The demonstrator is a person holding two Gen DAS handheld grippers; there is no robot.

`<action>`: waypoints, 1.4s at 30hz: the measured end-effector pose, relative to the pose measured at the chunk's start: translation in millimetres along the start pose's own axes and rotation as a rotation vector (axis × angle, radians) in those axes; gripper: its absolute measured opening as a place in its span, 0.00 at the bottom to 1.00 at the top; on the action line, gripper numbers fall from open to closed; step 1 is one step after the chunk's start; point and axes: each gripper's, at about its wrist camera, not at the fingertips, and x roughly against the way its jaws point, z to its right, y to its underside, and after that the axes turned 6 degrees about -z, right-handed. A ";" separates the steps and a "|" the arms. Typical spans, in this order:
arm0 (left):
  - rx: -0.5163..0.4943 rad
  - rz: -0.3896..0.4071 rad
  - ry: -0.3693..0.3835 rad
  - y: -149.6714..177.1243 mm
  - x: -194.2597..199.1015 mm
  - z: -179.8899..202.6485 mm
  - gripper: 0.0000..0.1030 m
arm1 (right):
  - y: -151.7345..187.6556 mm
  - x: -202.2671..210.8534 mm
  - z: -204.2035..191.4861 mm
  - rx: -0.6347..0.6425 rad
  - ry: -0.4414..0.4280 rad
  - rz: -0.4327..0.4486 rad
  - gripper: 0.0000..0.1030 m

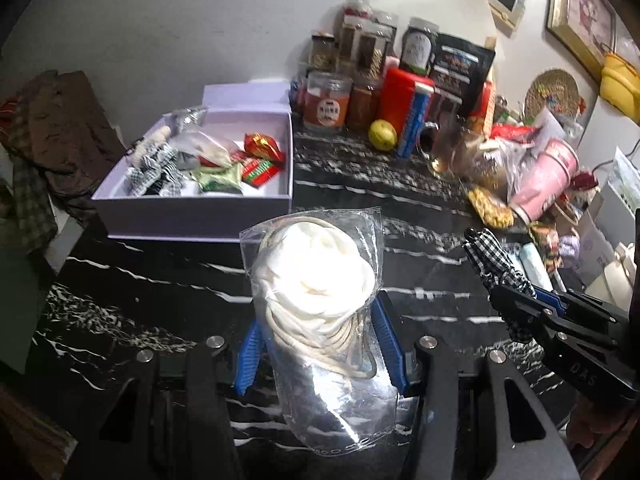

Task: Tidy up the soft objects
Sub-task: 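Lift the bagged rope and gingham scrunchie and carry them toward the white box, then lower the bagged rope and scrunchie into the box and open both tools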

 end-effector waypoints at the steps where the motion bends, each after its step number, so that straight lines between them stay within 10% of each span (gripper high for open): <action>1: 0.008 0.009 0.004 -3.9 3.3 -3.3 0.49 | -4.1 1.0 -2.8 0.012 -0.007 0.007 0.19; 42: 0.054 0.223 -0.154 -170.6 -36.0 -96.0 0.49 | -196.0 -99.4 -75.3 0.220 -0.211 0.132 0.19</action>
